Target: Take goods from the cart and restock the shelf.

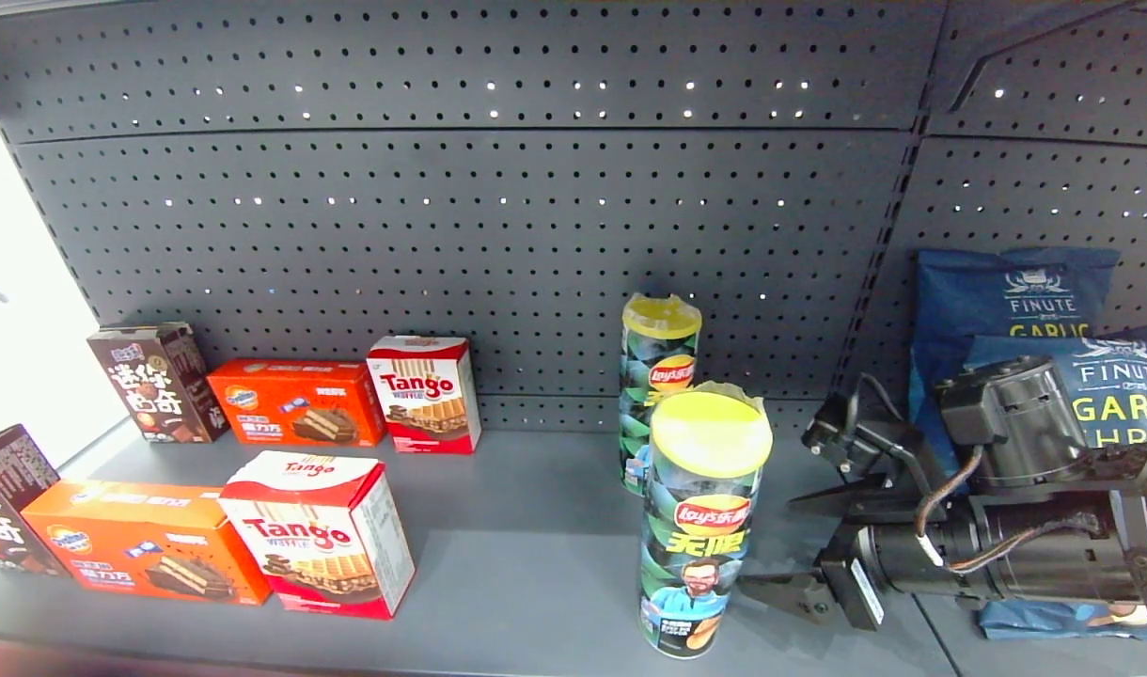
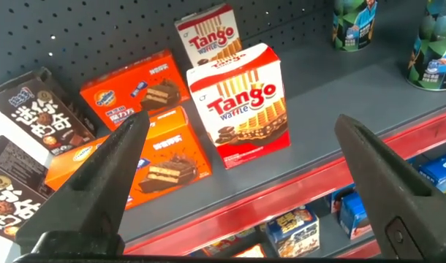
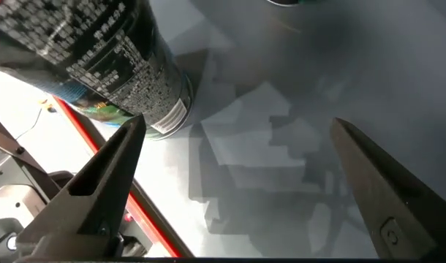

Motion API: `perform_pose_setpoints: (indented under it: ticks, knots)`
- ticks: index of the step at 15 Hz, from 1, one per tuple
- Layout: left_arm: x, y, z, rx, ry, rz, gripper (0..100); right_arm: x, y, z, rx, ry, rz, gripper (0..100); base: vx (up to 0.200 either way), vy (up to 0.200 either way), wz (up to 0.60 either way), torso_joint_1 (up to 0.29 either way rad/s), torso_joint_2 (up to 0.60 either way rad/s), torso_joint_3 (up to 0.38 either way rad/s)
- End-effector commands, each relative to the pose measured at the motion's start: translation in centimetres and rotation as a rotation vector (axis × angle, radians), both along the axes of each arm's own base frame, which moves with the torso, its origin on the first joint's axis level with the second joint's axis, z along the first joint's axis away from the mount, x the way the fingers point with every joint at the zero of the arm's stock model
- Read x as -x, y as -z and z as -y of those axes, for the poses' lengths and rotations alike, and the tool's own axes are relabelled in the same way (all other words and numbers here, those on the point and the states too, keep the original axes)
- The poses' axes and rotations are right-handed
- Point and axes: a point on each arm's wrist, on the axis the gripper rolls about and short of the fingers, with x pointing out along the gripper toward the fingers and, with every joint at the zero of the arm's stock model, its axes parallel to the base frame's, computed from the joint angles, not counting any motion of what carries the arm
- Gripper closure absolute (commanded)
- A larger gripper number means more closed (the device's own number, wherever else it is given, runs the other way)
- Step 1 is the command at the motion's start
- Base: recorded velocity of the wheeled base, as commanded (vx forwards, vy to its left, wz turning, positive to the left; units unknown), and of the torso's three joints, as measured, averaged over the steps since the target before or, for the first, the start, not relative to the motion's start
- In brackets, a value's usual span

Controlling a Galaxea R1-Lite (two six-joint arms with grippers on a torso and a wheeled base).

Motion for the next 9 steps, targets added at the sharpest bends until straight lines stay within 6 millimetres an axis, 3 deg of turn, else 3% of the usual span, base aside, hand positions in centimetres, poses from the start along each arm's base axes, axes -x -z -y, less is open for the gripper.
perform_pose_setpoints:
  ticks: [1,9]
  knots:
    - [0.07,0.0,-0.03,0.002,0.0,0.003,0,-0.2,0.18,-0.21,0.003,-0.003,-0.006,0,0.0,0.0,0.0,0.0,0.0,0.0]
    - [0.13,0.0,-0.05,0.015,-0.001,0.002,0,-0.86,-0.45,0.35,-0.011,0.031,0.013,0,0.0,0.0,0.0,0.0,0.0,0.0]
